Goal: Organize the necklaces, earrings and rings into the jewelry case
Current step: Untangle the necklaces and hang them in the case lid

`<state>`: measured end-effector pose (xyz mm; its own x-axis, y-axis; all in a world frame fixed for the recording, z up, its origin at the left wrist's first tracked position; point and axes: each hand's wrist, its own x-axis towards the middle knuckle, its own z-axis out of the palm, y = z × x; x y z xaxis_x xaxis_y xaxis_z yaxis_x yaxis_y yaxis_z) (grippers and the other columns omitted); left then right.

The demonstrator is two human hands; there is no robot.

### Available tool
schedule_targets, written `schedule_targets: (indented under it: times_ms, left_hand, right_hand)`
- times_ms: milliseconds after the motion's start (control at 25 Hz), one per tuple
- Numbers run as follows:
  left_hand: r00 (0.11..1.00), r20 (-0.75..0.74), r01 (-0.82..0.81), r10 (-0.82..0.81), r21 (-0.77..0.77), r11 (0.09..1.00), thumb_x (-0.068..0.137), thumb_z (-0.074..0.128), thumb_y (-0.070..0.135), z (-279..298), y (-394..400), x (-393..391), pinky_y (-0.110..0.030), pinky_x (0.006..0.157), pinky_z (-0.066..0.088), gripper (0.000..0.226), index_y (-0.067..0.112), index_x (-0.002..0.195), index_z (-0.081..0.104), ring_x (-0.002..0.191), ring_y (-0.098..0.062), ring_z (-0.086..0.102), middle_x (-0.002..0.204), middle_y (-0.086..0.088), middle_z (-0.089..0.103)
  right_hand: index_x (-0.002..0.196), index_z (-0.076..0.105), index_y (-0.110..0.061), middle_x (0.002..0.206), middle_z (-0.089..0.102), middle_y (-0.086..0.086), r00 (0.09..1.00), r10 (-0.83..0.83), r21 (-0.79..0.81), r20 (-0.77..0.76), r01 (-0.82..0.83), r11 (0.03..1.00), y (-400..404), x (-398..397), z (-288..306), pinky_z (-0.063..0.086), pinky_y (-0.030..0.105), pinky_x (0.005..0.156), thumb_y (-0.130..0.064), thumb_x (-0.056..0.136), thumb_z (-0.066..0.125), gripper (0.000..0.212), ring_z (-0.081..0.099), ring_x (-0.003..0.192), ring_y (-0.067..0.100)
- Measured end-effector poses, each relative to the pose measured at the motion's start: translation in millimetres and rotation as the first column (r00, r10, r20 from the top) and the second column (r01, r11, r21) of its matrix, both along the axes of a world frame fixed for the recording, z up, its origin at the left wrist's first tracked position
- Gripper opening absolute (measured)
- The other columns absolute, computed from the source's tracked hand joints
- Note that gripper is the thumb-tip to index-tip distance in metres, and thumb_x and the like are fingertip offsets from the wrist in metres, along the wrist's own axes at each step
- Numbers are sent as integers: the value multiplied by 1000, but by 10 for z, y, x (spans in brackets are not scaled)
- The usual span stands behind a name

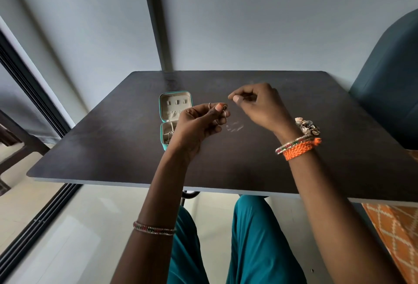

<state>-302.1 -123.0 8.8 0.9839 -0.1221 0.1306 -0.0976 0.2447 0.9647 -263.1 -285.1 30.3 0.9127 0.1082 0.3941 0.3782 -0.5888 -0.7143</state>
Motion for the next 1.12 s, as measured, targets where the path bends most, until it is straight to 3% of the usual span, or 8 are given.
schedule_targets:
  times_ms: [80,240,320,480,680,800,1000,1120]
  left_hand:
    - [1000,-12,-8,8,-5,1000,91,57,13,16,-19,-20,-14,59,49,12,10,90,68,65,-3,60,72,3,67]
    - [998,-42,-49,47,-48,998,90,57,12,65,-38,-65,-14,64,50,13,11,84,68,67,-5,59,67,2,64]
    - [997,-55,-61,59,-45,997,90,58,12,79,-39,-103,-15,65,51,12,11,85,69,68,-5,62,69,2,67]
    - [995,-50,-86,85,-30,996,88,60,8,129,-56,-157,-15,67,54,9,8,87,69,67,-5,66,68,0,71]
    - [985,-105,-146,135,-110,983,86,62,6,141,-28,-142,-16,65,55,7,3,88,68,69,-10,69,71,-5,72]
    - [989,-96,-121,114,-68,990,87,62,8,152,-29,-164,-17,67,56,8,6,85,69,69,-10,69,72,-6,72]
    - [988,-87,-130,130,0,991,88,61,9,179,-64,-211,-18,63,56,13,9,79,70,66,-9,69,69,-3,72]
    - [986,-107,-129,130,19,991,90,61,14,229,-113,-202,-20,62,56,14,10,79,68,65,-7,67,66,1,69]
  right_hand:
    - [95,74,-16,91,72,-4,996,76,174,-45,-67,982,27,-142,-16,48,8,71,-17,92,59,15,65,85,0]
    - [97,71,-8,87,72,11,960,255,475,-111,-174,863,60,-307,-104,57,24,74,-10,89,63,12,70,81,17]
    - [95,72,-8,85,73,8,953,282,526,-106,-187,829,67,-324,-126,57,25,71,-10,87,65,11,71,80,16]
    - [83,72,-11,78,72,6,972,225,526,-70,-155,836,116,-349,-87,60,27,69,-8,85,67,7,71,73,15]
    - [82,70,-5,71,68,7,988,140,607,-71,-68,792,109,-339,-124,59,26,67,-6,87,64,8,65,63,10]
    - [84,70,-11,77,70,3,990,142,516,-9,-117,849,111,-366,-150,58,27,70,-9,87,65,6,66,70,11]
    - [85,69,-15,79,69,-7,992,71,246,100,-94,965,158,-407,-131,51,13,66,-14,85,67,2,66,74,3]
    - [84,66,-10,77,68,-3,990,39,338,134,-82,937,193,-419,-124,51,13,65,-10,88,62,5,66,71,3]
